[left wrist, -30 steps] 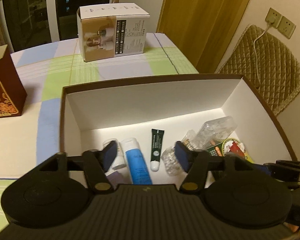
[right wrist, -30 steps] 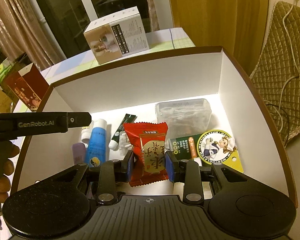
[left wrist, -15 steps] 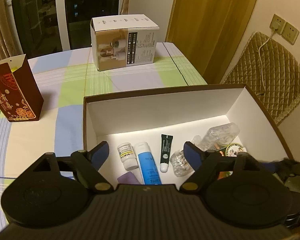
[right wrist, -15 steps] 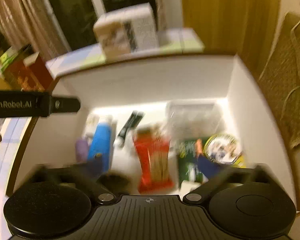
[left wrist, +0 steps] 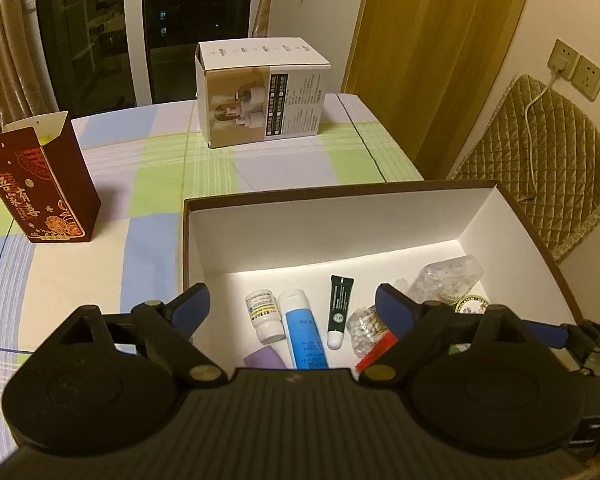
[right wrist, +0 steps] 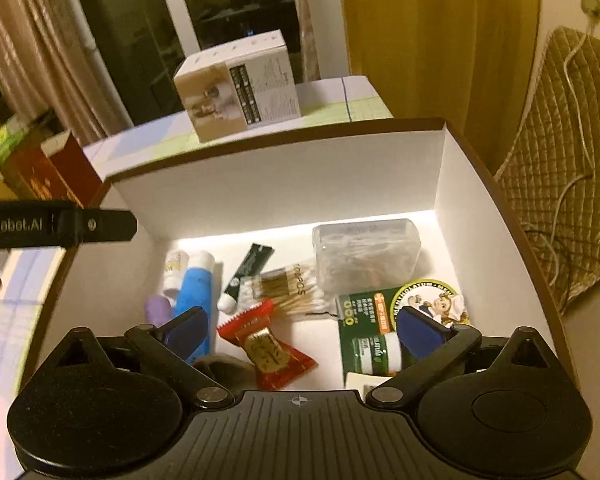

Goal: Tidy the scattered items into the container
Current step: 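Withdraw both open tools from the box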

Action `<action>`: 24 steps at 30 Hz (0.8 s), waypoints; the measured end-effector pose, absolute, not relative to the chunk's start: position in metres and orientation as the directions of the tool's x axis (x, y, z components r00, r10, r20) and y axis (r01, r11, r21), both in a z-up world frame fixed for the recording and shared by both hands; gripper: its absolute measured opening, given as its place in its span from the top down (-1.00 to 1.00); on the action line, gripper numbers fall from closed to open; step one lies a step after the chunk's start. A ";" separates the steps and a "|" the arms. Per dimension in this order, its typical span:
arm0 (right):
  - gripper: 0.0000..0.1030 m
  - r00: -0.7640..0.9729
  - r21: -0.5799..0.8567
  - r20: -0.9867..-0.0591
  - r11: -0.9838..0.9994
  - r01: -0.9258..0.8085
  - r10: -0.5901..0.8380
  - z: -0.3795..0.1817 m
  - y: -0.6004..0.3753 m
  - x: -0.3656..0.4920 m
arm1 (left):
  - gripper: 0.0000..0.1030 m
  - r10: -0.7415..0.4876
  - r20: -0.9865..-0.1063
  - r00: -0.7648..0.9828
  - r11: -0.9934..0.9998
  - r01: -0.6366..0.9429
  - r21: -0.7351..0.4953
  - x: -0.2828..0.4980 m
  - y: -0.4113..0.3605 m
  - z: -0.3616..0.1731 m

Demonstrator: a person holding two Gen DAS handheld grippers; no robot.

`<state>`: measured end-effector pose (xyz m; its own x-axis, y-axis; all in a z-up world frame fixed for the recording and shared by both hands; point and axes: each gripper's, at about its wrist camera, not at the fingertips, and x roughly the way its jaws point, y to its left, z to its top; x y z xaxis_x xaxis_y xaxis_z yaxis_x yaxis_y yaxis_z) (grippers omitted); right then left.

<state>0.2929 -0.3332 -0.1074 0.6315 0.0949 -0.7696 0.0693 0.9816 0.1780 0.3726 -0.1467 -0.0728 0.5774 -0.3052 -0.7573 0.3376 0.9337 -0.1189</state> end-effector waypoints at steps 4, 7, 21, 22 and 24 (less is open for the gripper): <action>-1.00 0.622 0.143 -0.780 0.988 0.060 0.075 -0.109 -0.329 0.291 | -0.78 -0.293 -0.758 0.583 0.934 0.342 -0.099 0.369 -0.150 -0.073; -1.00 0.611 0.107 -0.790 0.993 0.059 0.049 -0.112 -0.326 0.290 | -0.80 -0.288 -0.751 0.595 0.932 0.353 -0.079 0.366 -0.153 -0.072; -1.00 0.664 -0.187 -0.730 0.982 0.037 -0.164 -0.112 -0.310 0.282 | -0.92 -0.298 -0.715 0.632 0.927 0.370 -0.060 0.348 -0.159 -0.063; -1.00 0.670 -0.181 -0.725 0.983 0.040 -0.161 -0.111 -0.311 0.281 | -0.92 -0.300 -0.710 0.636 0.928 0.366 -0.064 0.346 -0.158 -0.062; -1.00 0.681 -0.156 -0.717 0.986 0.052 -0.150 -0.106 -0.313 0.277 | -0.93 -0.301 -0.703 0.644 0.931 0.358 -0.071 0.341 -0.156 -0.058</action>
